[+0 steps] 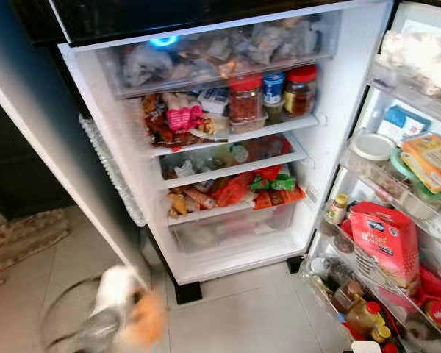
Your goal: Restocking fridge
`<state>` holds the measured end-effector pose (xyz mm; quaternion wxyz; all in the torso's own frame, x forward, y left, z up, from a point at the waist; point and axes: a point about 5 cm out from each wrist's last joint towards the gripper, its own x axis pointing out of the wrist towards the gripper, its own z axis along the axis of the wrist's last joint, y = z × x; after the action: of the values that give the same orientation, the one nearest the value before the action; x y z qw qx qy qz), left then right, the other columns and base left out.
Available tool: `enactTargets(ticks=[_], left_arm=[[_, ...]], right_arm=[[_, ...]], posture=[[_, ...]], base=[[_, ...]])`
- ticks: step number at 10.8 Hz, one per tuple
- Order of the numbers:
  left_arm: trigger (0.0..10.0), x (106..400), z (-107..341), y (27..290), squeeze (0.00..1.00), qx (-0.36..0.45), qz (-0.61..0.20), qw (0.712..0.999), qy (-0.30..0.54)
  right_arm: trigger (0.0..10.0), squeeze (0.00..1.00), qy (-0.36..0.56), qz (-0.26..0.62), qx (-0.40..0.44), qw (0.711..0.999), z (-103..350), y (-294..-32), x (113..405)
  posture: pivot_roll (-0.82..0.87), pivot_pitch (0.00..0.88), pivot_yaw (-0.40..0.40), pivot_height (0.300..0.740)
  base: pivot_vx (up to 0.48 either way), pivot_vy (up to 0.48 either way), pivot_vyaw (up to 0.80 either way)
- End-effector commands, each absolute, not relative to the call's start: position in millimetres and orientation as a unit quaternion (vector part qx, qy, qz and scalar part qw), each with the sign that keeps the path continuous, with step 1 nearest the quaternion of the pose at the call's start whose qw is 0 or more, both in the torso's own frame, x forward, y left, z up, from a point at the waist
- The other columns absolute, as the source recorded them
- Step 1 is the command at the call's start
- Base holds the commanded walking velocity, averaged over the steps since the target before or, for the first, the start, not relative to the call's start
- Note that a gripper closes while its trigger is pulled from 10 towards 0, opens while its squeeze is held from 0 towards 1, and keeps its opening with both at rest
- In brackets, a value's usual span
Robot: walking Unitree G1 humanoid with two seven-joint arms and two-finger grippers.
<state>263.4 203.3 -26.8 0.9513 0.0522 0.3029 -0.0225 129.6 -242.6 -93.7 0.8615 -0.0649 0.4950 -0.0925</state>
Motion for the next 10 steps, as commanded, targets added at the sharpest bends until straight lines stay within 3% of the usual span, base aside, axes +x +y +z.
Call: enactTargets(ticks=[1,2,3,4,6,9,10], left_arm=[[10.0,275,-18,188,0.0,0.056,-0.047,0.96,0.272],[10.0,288,-6,176,0.0,-0.001,-0.055,0.97,0.237],[10.0,298,5,168,0.0,-0.14,-0.053,0.967,0.207],[10.0,299,10,164,0.0,-0.195,-0.054,0.962,0.183],[10.0,295,13,165,0.0,-0.258,-0.041,0.953,0.155],[10.0,296,16,172,0.0,-0.273,-0.051,0.948,0.155],[10.0,296,15,170,0.0,-0.274,-0.054,0.947,0.159]], right_arm=[[10.0,0.0,0.499,-0.094,-0.054,0.86,-95,-239,128],[10.0,0.0,0.499,-0.1,-0.048,0.86,-95,-240,128],[10.0,0.0,0.5,-0.126,-0.027,0.856,-96,-241,126],[10.0,0.0,0.5,-0.14,-0.008,0.855,-97,-240,125],[10.0,0.0,0.501,-0.145,-0.006,0.853,-97,-239,125],[10.0,0.0,0.486,-0.203,0.017,0.85,-94,-251,124],[10.0,0.0,0.486,-0.209,0.023,0.848,-94,-252,124]], posture=[[-0.02,0.016,0.077,0.74],[-0.02,0.017,0.076,0.74],[-0.01,0.02,0.07,0.74],[-0.01,0.021,0.066,0.74],[0.0,0.025,0.063,0.74],[-0.01,0.02,0.062,0.74],[-0.01,0.02,0.064,0.74]], base=[[0.0,0.0,0.0],[0.0,0.0,0.0],[0.0,0.0,0.0],[0.0,0.0,0.0],[0.0,0.0,0.0],[0.0,0.0,0.0],[0.0,0.0,-0.8]])
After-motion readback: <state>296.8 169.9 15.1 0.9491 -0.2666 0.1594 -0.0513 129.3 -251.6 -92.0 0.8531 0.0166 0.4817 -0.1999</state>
